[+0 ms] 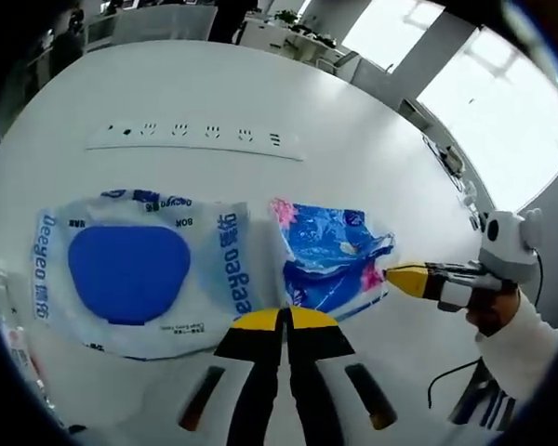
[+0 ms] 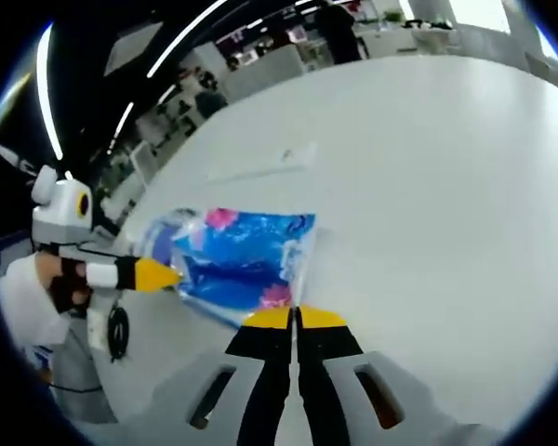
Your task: Arrange the tabletop items into an orderly group along one side of the table until the central work area is clear of visible clutter.
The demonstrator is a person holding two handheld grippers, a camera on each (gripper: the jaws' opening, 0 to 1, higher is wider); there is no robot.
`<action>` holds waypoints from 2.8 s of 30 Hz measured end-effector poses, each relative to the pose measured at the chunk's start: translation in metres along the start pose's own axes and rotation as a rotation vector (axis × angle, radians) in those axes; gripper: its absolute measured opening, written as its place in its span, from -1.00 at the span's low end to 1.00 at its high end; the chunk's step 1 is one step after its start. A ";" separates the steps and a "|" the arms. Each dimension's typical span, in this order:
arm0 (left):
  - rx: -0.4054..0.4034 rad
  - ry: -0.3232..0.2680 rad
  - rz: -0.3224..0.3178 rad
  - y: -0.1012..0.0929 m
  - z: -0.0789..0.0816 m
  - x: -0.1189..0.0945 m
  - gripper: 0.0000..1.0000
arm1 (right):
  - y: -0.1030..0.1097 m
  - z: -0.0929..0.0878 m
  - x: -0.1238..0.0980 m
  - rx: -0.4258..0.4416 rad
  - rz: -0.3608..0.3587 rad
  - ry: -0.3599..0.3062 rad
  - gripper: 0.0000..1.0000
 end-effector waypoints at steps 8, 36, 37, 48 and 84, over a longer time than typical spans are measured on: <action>0.049 -0.010 0.012 -0.005 -0.006 -0.003 -0.97 | -0.001 -0.004 0.002 -0.020 -0.019 -0.002 -1.00; 0.243 -0.398 -0.220 -0.054 -0.021 -0.097 1.00 | 0.014 0.001 -0.048 -0.083 -0.112 -0.237 0.17; 0.281 -0.348 -0.202 -0.051 -0.030 -0.104 0.87 | 0.016 0.001 -0.052 -0.081 -0.100 -0.236 0.23; 0.188 -0.386 -0.236 -0.040 -0.050 -0.141 0.89 | 0.053 -0.025 -0.109 0.009 -0.048 -0.287 0.58; -0.009 -0.554 0.005 0.077 -0.121 -0.243 -1.00 | 0.112 -0.057 -0.152 -0.041 0.077 -0.291 0.35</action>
Point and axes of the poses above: the point that each gripper's makers call its tool centre point, and the gripper's own axes: x roughly forward along the fingers, y roughly to its left, z roughly out of its top, the point moved 6 cm from there along -x, roughly backward along the fingers, and after that the axes turned 15 degrees about -x, right-handed, at the moved point
